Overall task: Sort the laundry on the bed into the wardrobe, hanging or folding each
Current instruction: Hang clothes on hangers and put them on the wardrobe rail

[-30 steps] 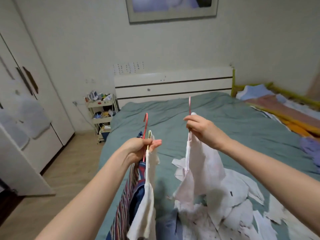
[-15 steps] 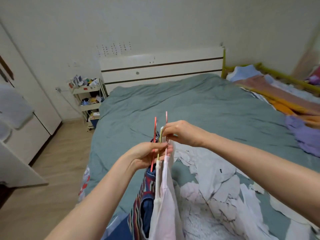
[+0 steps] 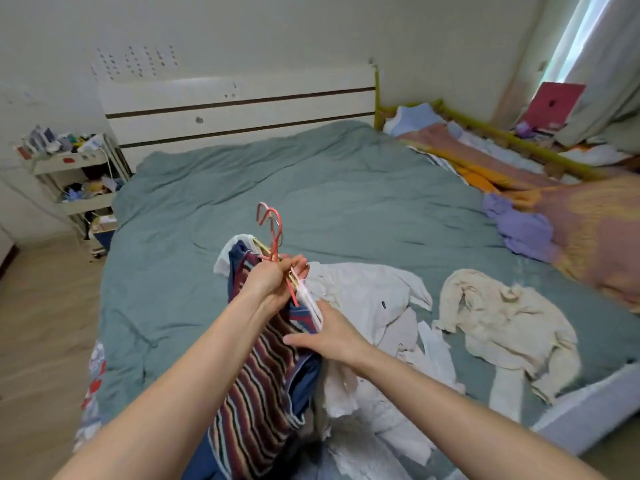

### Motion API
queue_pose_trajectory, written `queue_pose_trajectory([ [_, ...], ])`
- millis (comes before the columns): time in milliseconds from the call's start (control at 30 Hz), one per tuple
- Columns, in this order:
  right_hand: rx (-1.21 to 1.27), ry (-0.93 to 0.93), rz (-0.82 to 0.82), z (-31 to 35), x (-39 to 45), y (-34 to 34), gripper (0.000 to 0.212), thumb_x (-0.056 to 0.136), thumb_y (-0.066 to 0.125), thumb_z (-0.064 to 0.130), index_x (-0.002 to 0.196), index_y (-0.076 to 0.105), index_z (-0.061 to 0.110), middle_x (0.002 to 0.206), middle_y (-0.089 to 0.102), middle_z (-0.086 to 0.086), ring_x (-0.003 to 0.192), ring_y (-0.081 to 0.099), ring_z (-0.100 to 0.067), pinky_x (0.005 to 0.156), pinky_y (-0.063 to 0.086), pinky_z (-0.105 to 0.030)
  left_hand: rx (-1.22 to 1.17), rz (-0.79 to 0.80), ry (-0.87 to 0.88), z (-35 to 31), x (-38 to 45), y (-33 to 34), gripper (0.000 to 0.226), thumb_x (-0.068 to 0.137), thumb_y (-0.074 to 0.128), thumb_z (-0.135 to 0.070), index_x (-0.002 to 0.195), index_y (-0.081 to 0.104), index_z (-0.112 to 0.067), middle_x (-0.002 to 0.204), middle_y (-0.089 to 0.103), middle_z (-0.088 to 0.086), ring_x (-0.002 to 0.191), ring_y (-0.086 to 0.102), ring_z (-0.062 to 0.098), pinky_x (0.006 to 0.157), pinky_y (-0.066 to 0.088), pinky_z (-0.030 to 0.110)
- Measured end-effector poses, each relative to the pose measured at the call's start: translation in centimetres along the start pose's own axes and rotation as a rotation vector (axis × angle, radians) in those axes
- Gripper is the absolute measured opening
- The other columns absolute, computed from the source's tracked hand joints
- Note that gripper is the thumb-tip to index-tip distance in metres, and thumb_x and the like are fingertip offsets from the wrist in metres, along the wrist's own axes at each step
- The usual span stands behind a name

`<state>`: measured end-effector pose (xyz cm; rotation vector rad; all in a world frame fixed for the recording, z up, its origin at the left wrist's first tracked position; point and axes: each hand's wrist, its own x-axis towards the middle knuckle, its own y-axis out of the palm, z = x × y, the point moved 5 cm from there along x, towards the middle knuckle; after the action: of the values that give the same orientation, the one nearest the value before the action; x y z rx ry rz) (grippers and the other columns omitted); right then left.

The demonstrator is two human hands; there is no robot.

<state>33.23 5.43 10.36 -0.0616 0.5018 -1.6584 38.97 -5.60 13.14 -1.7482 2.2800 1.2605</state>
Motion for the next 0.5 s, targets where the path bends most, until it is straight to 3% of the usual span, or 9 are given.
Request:
queue_pose_trajectory([
  [67, -0.077, 0.019, -0.199, -0.6, -0.2, -0.4, 0.041, 0.073, 0.076, 0.026, 0.110, 0.059, 0.020, 0.097, 0.064, 0.008, 0.087, 0.060, -0.010, 0.073, 0.044, -0.024, 0.029, 0.012, -0.003, 1.4, 0.2, 0.6, 0.027, 0.098, 0.031, 0.012, 0.083, 0.041, -0.008, 0.068, 0.061, 0.015, 0.044, 0.065, 0.013, 0.062, 0.056, 0.032],
  [133, -0.146, 0.006, -0.312, -1.2, -0.6, -0.8, 0.027, 0.078, 0.069, 0.020, 0.104, 0.060, 0.021, 0.087, 0.060, 0.009, 0.083, 0.059, -0.014, 0.064, 0.038, -0.024, 0.057, 0.042, -0.001, 2.6, 0.4, 1.2, 0.028, 0.098, 0.029, 0.012, 0.083, 0.041, -0.007, 0.073, 0.056, 0.015, 0.045, 0.064, 0.014, 0.058, 0.056, 0.029],
  [200, -0.136, -0.001, -0.369, -2.2, -1.0, -1.2, 0.016, 0.083, 0.064, 0.019, 0.097, 0.060, 0.025, 0.081, 0.061, 0.010, 0.079, 0.060, -0.015, 0.061, 0.039, -0.023, 0.078, 0.090, -0.014, 3.7, 0.5, 2.1, 0.030, 0.098, 0.028, 0.013, 0.080, 0.041, -0.007, 0.067, 0.054, 0.013, 0.045, 0.060, 0.014, 0.048, 0.053, 0.025],
  [333, -0.100, -0.003, -0.521, -4.0, -2.3, -4.4, 0.003, 0.090, 0.061, 0.022, 0.090, 0.061, 0.025, 0.078, 0.067, 0.004, 0.073, 0.061, -0.015, 0.064, 0.046, -0.031, 0.217, 0.177, -0.046, 5.2, -0.3, 5.2, 0.024, 0.099, 0.030, 0.009, 0.086, 0.045, -0.005, 0.076, 0.053, 0.013, 0.052, 0.061, 0.015, 0.054, 0.056, 0.024],
  [400, -0.143, -0.035, -0.604, -4.1, -3.0, -7.0, 0.006, 0.091, 0.058, 0.022, 0.095, 0.063, 0.022, 0.077, 0.067, 0.002, 0.072, 0.060, -0.016, 0.064, 0.046, -0.034, 0.278, 0.238, -0.034, 5.4, -1.3, 7.4, 0.020, 0.100, 0.033, 0.007, 0.091, 0.048, -0.004, 0.079, 0.058, 0.013, 0.055, 0.063, 0.014, 0.056, 0.058, 0.024],
  [500, -0.212, -0.109, -0.684, -2.9, -3.7, -10.9, 0.019, 0.090, 0.057, 0.014, 0.107, 0.064, 0.020, 0.075, 0.064, 0.000, 0.069, 0.057, -0.015, 0.060, 0.040, -0.029, 0.337, 0.368, 0.051, 4.7, -2.9, 11.3, 0.017, 0.102, 0.036, 0.000, 0.092, 0.049, -0.005, 0.082, 0.061, 0.010, 0.064, 0.065, 0.013, 0.072, 0.056, 0.028],
])
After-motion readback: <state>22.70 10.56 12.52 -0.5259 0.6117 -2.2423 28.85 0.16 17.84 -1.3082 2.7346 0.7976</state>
